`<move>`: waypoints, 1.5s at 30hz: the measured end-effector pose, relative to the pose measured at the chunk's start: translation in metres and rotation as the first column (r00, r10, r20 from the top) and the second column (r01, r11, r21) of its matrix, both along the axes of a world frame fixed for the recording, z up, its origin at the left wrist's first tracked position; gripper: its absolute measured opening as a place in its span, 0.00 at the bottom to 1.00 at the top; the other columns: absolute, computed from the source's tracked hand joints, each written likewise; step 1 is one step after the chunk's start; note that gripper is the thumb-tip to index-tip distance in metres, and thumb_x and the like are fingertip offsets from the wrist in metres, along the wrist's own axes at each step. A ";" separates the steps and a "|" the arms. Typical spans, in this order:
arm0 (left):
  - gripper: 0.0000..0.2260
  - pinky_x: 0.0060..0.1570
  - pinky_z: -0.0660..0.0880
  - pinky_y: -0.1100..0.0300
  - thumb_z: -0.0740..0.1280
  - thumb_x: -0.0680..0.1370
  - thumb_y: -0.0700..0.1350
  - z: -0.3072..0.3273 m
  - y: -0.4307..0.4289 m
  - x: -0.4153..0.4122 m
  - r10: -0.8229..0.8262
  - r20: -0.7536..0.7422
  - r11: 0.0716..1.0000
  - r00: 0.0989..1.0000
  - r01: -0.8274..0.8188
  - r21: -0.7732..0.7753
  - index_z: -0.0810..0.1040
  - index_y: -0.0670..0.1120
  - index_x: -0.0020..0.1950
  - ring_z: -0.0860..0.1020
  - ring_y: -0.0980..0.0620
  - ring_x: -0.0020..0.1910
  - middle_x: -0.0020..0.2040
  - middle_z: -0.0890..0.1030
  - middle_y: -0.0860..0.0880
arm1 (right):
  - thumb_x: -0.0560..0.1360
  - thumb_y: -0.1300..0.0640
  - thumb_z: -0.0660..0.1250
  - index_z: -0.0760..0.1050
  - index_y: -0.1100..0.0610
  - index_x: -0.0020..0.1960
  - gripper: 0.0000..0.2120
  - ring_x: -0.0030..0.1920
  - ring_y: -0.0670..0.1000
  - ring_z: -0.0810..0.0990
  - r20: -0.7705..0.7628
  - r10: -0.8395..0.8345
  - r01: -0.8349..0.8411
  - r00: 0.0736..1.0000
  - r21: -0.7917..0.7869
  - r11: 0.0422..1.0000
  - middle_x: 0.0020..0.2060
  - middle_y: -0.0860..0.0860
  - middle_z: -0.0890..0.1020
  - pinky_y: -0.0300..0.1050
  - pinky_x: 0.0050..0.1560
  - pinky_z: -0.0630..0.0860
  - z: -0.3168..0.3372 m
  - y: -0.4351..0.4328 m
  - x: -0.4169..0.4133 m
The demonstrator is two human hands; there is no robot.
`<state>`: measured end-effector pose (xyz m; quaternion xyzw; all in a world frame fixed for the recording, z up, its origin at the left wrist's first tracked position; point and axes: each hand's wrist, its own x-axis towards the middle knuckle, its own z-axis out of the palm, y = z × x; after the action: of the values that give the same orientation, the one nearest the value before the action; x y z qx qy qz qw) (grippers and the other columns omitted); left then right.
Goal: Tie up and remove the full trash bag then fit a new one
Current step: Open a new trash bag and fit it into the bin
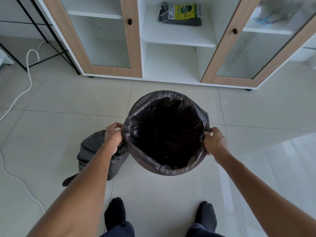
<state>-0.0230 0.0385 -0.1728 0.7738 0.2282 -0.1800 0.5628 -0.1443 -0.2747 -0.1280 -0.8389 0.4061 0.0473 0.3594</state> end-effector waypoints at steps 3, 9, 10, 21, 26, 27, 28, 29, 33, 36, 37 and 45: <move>0.16 0.31 0.63 0.57 0.56 0.80 0.36 -0.002 -0.001 -0.003 -0.040 -0.029 0.999 0.999 0.041 0.028 0.75 0.49 0.36 0.70 0.47 0.38 0.40 0.76 0.42 | 0.81 0.52 0.57 0.72 0.54 0.61 0.12 0.45 0.59 0.82 0.027 -0.036 0.032 0.999 0.124 0.992 0.48 0.58 0.80 0.52 0.38 0.83 0.001 -0.001 -0.002; 0.14 0.27 0.76 0.60 0.57 0.82 0.36 0.008 0.003 -0.005 -0.105 -0.165 0.994 0.981 0.105 -0.008 0.78 0.46 0.42 0.76 0.48 0.34 0.38 0.80 0.44 | 0.83 0.45 0.54 0.79 0.55 0.47 0.20 0.31 0.48 0.81 0.101 -0.259 0.167 0.961 0.535 0.828 0.34 0.51 0.82 0.41 0.30 0.77 0.005 -0.017 -0.012; 0.11 0.27 0.79 0.61 0.59 0.81 0.36 0.009 0.006 -0.006 -0.132 -0.235 0.991 0.963 0.124 -0.050 0.79 0.44 0.45 0.78 0.48 0.35 0.40 0.81 0.44 | 0.83 0.45 0.55 0.80 0.54 0.46 0.19 0.30 0.48 0.80 0.099 -0.293 0.189 0.951 0.566 0.803 0.32 0.50 0.82 0.41 0.32 0.77 0.005 -0.021 -0.010; 0.09 0.31 0.79 0.61 0.64 0.81 0.37 0.007 0.015 -0.009 -0.227 -0.263 0.967 0.938 0.184 -0.176 0.81 0.44 0.44 0.79 0.50 0.38 0.39 0.83 0.47 | 0.76 0.55 0.71 0.81 0.61 0.47 0.08 0.33 0.51 0.80 0.069 -0.428 0.309 0.901 0.591 0.745 0.36 0.51 0.81 0.39 0.29 0.77 -0.009 -0.033 0.015; 0.08 0.42 0.74 0.57 0.63 0.79 0.36 0.005 0.012 -0.002 -0.335 -0.200 0.925 0.921 0.362 0.117 0.80 0.43 0.43 0.77 0.51 0.35 0.36 0.82 0.46 | 0.78 0.55 0.69 0.78 0.60 0.37 0.13 0.35 0.53 0.81 0.085 -0.371 0.305 0.925 0.420 0.855 0.35 0.54 0.81 0.40 0.27 0.77 -0.017 -0.033 0.020; 0.10 0.41 0.74 0.56 0.62 0.79 0.34 0.006 0.011 0.000 -0.355 -0.198 0.909 0.914 0.387 0.156 0.80 0.42 0.42 0.77 0.49 0.36 0.38 0.82 0.44 | 0.78 0.55 0.68 0.78 0.60 0.35 0.14 0.36 0.54 0.80 0.081 -0.353 0.299 0.932 0.377 0.877 0.35 0.55 0.81 0.41 0.29 0.77 -0.018 -0.032 0.021; 0.10 0.41 0.74 0.55 0.61 0.78 0.33 0.007 0.010 0.001 -0.365 -0.198 0.897 0.910 0.400 0.188 0.80 0.41 0.42 0.76 0.48 0.38 0.39 0.81 0.42 | 0.78 0.55 0.68 0.78 0.59 0.34 0.15 0.36 0.54 0.80 0.071 -0.338 0.294 0.938 0.351 0.889 0.35 0.55 0.81 0.41 0.30 0.77 -0.018 -0.032 0.022; 0.10 0.40 0.74 0.55 0.60 0.78 0.32 0.008 0.010 0.002 -0.363 -0.195 0.892 0.911 0.401 0.211 0.80 0.39 0.43 0.76 0.48 0.39 0.40 0.81 0.41 | 0.78 0.56 0.68 0.78 0.59 0.34 0.14 0.35 0.53 0.79 0.056 -0.329 0.290 0.943 0.351 0.890 0.34 0.54 0.80 0.41 0.31 0.77 -0.018 -0.032 0.023; 0.11 0.34 0.80 0.59 0.58 0.80 0.32 0.008 0.011 0.002 -0.327 -0.195 0.919 0.925 0.359 0.161 0.80 0.40 0.49 0.79 0.50 0.33 0.37 0.83 0.43 | 0.77 0.55 0.68 0.80 0.59 0.42 0.08 0.33 0.51 0.79 0.026 -0.320 0.263 0.947 0.511 0.818 0.35 0.51 0.80 0.43 0.36 0.78 -0.016 -0.038 0.025; 0.10 0.35 0.83 0.59 0.59 0.81 0.34 0.012 0.011 0.001 -0.327 -0.203 0.933 0.923 0.350 0.088 0.80 0.43 0.48 0.80 0.50 0.34 0.39 0.83 0.43 | 0.78 0.50 0.67 0.81 0.57 0.44 0.12 0.36 0.50 0.80 0.042 -0.342 0.253 0.939 0.590 0.767 0.36 0.50 0.81 0.45 0.41 0.78 -0.018 -0.041 0.027; 0.10 0.34 0.82 0.59 0.60 0.81 0.35 0.013 0.011 0.001 -0.336 -0.202 0.929 0.920 0.359 0.089 0.80 0.43 0.48 0.80 0.50 0.35 0.40 0.83 0.43 | 0.78 0.49 0.68 0.81 0.57 0.44 0.12 0.37 0.50 0.80 0.040 -0.354 0.261 0.935 0.598 0.758 0.36 0.50 0.81 0.45 0.42 0.79 -0.020 -0.041 0.028; 0.08 0.36 0.81 0.56 0.61 0.81 0.38 0.019 0.010 0.004 -0.361 -0.173 0.884 0.917 0.395 0.249 0.79 0.40 0.50 0.79 0.49 0.31 0.36 0.82 0.43 | 0.78 0.52 0.67 0.77 0.57 0.41 0.10 0.33 0.52 0.77 0.097 -0.334 0.292 0.938 0.303 0.907 0.38 0.55 0.81 0.45 0.36 0.78 -0.020 -0.034 0.031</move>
<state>-0.0191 0.0482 -0.1539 0.8623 0.1298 -0.2991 0.3874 -0.1131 -0.3085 -0.1482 -0.7037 0.4969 -0.0152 0.5077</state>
